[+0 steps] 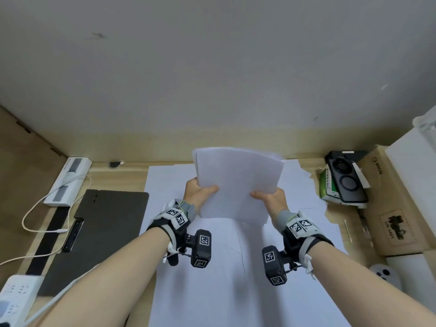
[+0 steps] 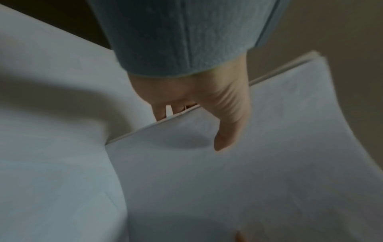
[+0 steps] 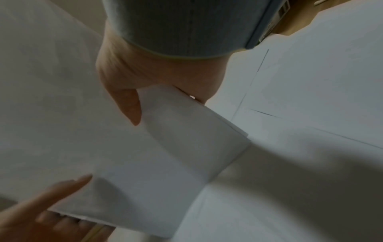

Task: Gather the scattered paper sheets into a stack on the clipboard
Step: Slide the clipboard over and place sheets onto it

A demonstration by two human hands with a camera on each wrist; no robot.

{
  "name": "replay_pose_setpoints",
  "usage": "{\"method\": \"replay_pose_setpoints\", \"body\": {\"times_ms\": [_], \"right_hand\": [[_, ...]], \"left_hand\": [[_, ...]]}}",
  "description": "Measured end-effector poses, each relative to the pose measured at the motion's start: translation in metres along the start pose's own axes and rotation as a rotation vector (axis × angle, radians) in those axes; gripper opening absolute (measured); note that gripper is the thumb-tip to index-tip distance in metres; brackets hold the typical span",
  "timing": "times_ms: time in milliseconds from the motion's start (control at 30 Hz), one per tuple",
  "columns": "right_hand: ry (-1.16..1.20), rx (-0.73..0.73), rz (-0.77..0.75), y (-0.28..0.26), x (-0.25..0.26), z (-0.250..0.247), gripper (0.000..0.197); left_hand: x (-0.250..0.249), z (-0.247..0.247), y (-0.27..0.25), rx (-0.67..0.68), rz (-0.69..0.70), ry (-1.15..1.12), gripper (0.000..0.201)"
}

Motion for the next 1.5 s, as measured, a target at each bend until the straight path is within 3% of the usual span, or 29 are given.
{"method": "replay_pose_setpoints", "body": {"times_ms": [100,367,567,667,733,900,1100,1300,1433,1500], "right_hand": [[-0.031,0.027,0.01,-0.006,-0.016,0.007,0.024],[-0.085,0.042,-0.032,0.0,-0.019,0.017,0.024],[-0.059,-0.154,0.061,0.005,-0.035,0.005,0.013],[-0.112,-0.16,0.104,0.004,-0.054,0.002,0.012],[-0.143,-0.155,0.136,0.004,-0.072,0.002,0.013],[-0.22,-0.141,0.233,0.012,-0.11,0.003,0.017],[-0.226,-0.112,0.267,0.023,-0.12,0.006,0.02],[-0.24,-0.083,0.282,0.026,-0.124,0.006,0.021],[-0.252,-0.057,0.28,0.024,-0.12,0.006,0.021],[-0.266,-0.048,0.285,0.023,-0.12,0.004,0.023]], "left_hand": [[0.021,-0.008,-0.002,-0.024,-0.081,0.022,0.028],[0.027,-0.007,-0.004,-0.01,-0.085,0.062,0.032],[0.032,-0.019,0.009,0.142,-0.08,0.174,0.035],[0.041,-0.052,0.025,0.106,-0.093,0.181,0.037],[0.05,-0.085,0.041,0.011,-0.093,0.311,0.042],[0.06,-0.137,0.066,-0.172,-0.114,0.956,0.068],[0.065,-0.146,0.079,-0.229,-0.183,1.149,0.087],[0.066,-0.152,0.092,-0.152,-0.257,1.204,0.067],[0.068,-0.15,0.085,-0.141,-0.205,1.231,0.046],[0.065,-0.146,0.08,-0.158,-0.165,1.186,0.048]]}}
Point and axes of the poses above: each hand's wrist, its own y-axis towards the middle knuckle, its own z-axis out of the palm, x = y × z, the point moved 6 cm from there along y, towards the middle knuckle, and after that the axes turned 11 degrees about -y, right-handed, at the moved point
